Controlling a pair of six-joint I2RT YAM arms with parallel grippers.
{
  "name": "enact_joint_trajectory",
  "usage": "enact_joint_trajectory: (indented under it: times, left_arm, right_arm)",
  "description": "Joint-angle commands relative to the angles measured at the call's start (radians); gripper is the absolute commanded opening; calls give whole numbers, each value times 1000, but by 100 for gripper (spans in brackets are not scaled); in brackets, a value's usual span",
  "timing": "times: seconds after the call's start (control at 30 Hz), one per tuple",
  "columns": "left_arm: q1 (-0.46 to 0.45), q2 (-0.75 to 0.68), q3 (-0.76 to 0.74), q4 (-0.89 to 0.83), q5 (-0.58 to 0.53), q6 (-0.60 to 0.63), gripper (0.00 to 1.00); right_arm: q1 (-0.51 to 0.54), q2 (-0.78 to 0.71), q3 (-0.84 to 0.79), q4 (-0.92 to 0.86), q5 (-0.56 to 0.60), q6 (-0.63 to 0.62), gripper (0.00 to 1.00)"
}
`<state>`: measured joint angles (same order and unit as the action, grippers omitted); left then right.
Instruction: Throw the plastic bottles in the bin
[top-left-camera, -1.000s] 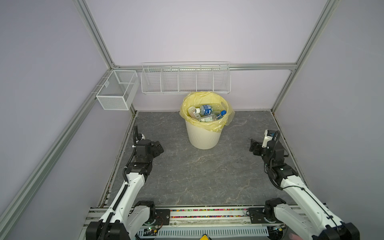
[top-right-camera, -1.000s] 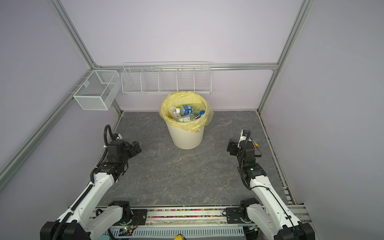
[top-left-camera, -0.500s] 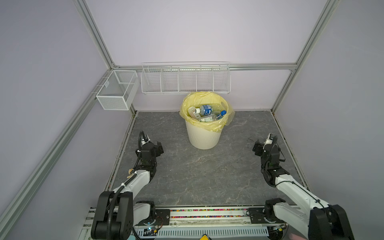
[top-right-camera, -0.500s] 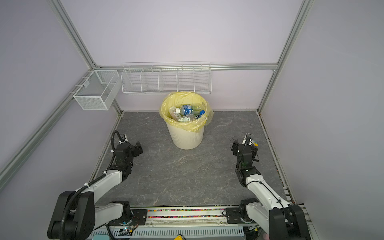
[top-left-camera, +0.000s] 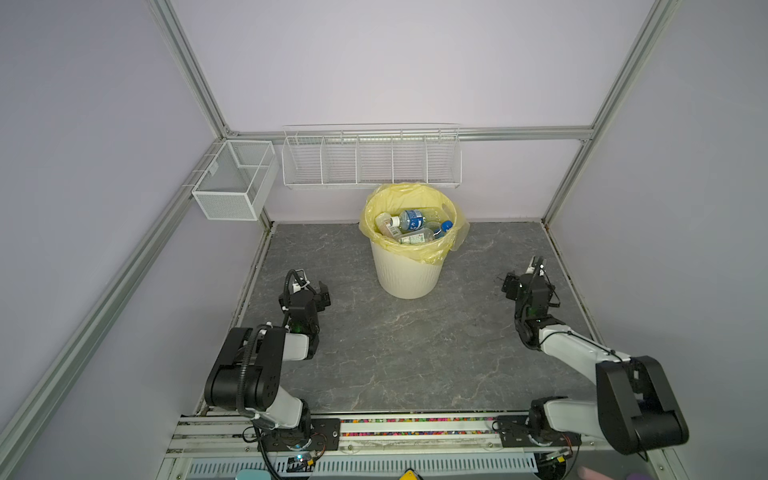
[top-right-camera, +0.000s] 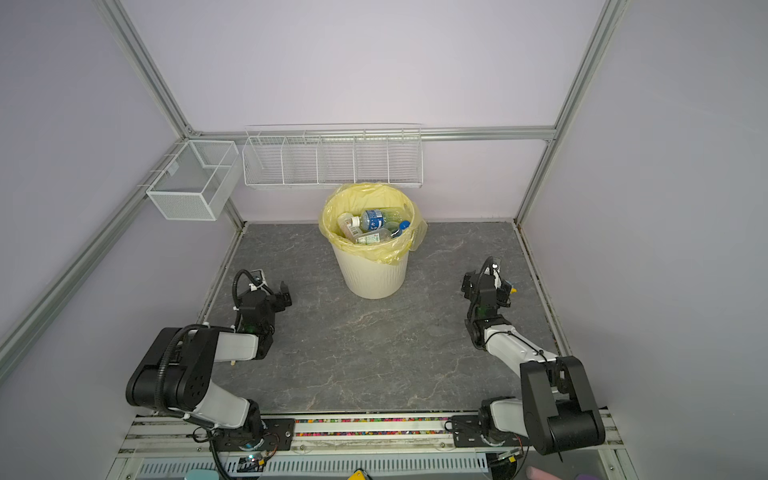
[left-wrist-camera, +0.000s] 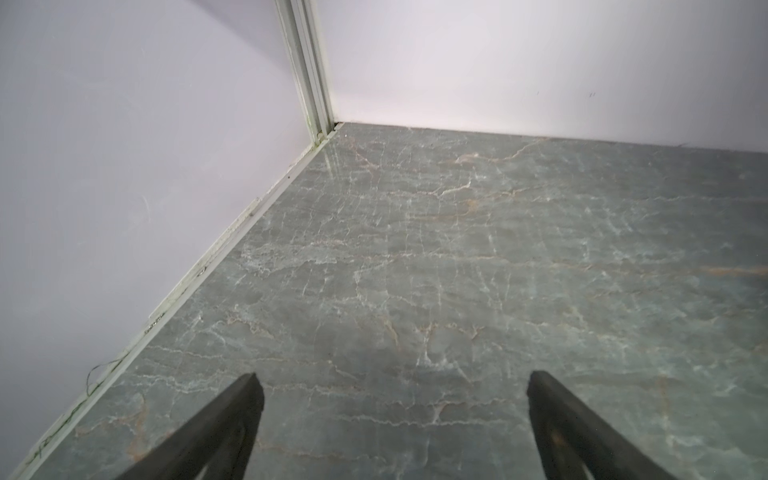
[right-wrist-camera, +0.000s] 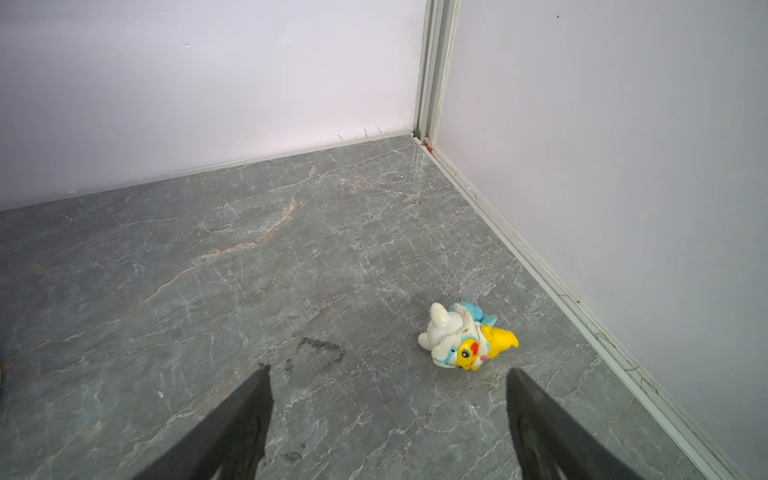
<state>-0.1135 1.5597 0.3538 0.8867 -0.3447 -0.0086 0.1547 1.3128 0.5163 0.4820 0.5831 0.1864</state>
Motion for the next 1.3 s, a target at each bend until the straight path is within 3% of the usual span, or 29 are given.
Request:
enact_joint_trajectory:
  times: [0.0,0.3,0.53,0.7,0.83,1.07,1.27]
  left_arm:
    - [-5,2,4,110,-24,20,99]
    - [-5,0,5,105,-23,18,99]
    - [-4,1,7,102,-22,19,99]
    - [-5,2,7,103,-23,18,99]
    - [-5,0,7,103,-24,18,99]
    - [-5,0,7,101,-23,19,99]
    - [-5,1,7,100,-23,18,99]
  right_arm:
    - [-7,-9,-13,30,16,6,89]
    - [-9,-84,-75,-28,30,3,89]
    - [-16,-101,-177,135,92,-61,89]
    - [-26,-60,-250,351,-174,-213,89]
    - [-32,8,-282,480,-119,-212,89]
    - [-35,195,-293,699,-192,-265,89]
    - [-47,231,-214,569,-235,-260,89]
